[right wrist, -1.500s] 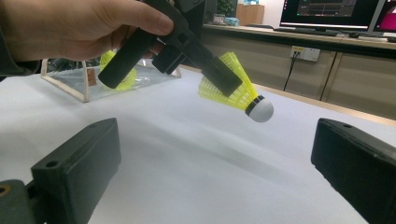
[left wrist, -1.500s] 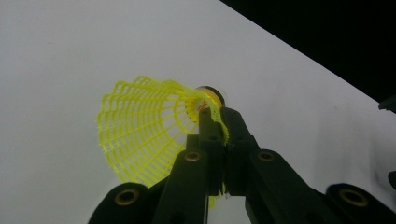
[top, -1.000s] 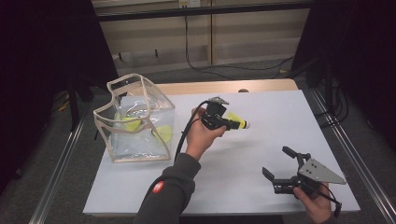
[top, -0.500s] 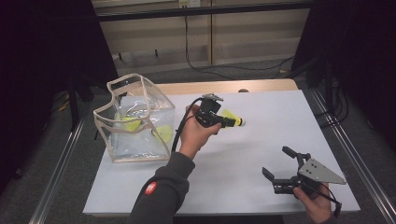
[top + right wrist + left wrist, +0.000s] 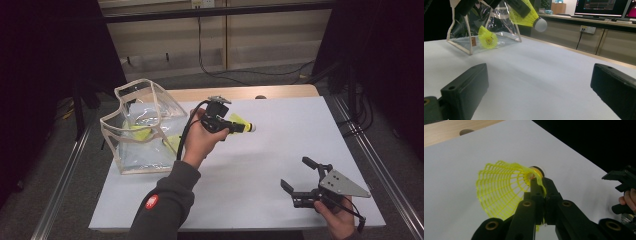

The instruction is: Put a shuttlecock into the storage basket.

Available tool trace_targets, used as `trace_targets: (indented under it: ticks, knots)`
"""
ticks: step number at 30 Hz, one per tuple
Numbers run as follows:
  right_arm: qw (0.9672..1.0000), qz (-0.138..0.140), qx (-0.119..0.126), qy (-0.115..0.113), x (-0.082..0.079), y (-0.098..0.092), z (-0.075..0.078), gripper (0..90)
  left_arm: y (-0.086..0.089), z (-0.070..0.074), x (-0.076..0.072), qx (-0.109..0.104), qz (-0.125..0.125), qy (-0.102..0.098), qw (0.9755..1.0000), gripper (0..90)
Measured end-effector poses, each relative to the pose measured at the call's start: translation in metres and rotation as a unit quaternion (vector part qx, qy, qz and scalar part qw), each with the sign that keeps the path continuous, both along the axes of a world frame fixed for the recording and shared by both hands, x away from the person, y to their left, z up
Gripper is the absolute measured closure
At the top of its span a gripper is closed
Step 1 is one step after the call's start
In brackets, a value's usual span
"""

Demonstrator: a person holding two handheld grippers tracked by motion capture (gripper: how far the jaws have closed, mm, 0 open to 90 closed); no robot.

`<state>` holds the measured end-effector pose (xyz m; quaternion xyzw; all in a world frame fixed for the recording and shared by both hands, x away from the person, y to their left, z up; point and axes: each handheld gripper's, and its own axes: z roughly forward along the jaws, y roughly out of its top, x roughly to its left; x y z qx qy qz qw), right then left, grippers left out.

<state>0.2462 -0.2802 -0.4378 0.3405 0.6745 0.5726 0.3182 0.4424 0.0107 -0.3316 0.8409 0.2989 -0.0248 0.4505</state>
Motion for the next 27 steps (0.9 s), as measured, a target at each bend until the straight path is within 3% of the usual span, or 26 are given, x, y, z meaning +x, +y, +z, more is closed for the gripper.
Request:
trace_targets:
  ticks: [27]
  knots:
    - [1.0000,0.001,0.000,-0.002,0.000,0.000,0.000,1.3,0.028,0.033,0.004,0.008,0.021,-0.005,0.9997,88.5]
